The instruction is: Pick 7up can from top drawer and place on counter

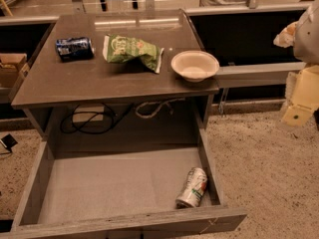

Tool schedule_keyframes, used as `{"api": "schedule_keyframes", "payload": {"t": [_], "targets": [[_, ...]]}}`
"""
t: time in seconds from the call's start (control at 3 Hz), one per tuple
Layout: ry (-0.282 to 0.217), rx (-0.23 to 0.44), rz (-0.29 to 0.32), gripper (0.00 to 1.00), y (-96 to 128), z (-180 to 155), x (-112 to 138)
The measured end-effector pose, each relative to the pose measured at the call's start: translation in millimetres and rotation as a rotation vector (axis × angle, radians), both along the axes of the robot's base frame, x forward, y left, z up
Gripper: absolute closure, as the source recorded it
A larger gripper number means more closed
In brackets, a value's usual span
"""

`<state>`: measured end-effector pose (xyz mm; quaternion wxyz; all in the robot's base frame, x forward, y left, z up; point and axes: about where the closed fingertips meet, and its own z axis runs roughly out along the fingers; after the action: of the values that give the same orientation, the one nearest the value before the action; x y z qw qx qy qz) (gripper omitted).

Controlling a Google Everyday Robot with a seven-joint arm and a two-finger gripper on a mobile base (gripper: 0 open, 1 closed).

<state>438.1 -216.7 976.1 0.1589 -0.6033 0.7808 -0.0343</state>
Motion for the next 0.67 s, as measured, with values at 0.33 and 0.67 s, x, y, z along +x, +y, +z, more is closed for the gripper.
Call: {"api": "schedule_keyframes", "payload": {"t": [0.33, 0.67], "targets": [[0.0, 0.0, 0.0, 0.0, 0.0, 0.0, 0.0], [0.004, 0.0, 0.005, 0.0, 0.7, -6.0, 2.2]]}}
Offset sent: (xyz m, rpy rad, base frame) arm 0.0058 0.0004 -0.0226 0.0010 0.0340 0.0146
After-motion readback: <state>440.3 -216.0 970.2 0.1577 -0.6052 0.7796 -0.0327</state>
